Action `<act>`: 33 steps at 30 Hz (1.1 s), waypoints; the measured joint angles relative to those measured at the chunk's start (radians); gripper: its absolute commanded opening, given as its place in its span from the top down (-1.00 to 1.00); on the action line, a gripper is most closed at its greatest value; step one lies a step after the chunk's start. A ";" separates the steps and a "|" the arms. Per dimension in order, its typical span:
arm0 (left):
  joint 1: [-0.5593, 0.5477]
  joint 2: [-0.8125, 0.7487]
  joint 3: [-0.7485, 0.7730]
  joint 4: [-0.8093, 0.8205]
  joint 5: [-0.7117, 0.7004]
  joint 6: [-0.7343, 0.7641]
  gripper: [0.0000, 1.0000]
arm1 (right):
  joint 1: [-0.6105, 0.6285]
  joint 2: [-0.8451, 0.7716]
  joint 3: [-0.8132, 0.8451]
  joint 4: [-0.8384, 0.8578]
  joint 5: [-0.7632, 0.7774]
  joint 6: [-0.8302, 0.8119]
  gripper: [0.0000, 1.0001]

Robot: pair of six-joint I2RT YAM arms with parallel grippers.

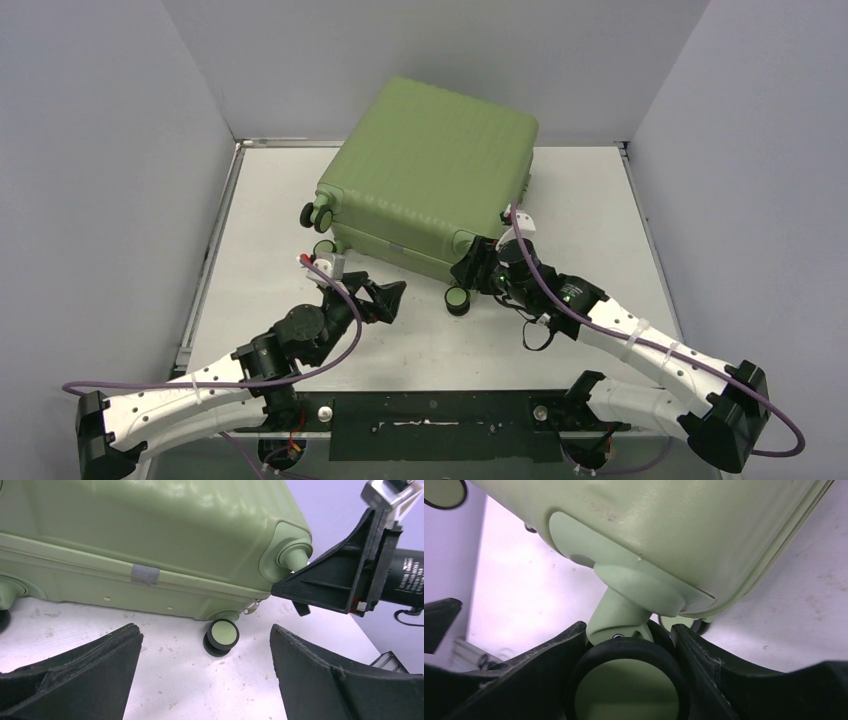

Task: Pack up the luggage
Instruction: Zip the luggage at the center of the board.

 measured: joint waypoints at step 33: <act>0.000 -0.041 -0.033 -0.045 -0.042 -0.018 -0.95 | 0.153 0.151 0.099 0.069 0.131 -0.469 1.00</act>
